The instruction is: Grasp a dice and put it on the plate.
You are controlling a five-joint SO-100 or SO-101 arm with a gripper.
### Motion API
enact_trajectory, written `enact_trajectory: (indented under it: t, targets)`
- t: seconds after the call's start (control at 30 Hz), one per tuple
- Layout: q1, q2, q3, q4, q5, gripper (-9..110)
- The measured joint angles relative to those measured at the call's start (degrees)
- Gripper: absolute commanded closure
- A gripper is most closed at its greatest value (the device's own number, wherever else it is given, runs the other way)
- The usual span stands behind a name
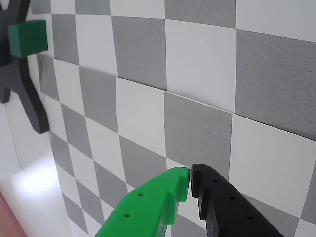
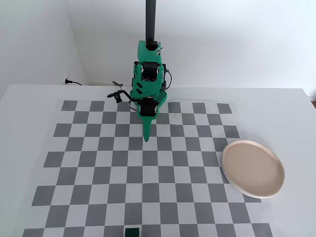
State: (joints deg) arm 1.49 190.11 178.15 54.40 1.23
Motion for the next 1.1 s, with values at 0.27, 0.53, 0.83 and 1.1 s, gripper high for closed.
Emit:
enact_trajectory:
  t: [0.27, 0.53, 0.83, 1.1]
  targets:
    - [-0.6, 0.0, 0.0, 0.0, -0.5, 106]
    - [-0.6, 0.0, 0.0, 0.0, -0.5, 106]
    - [-1.7, 0.0, 0.0, 0.0, -1.6, 106]
    - [-3.8, 0.0, 0.0, 0.0, -3.5, 106]
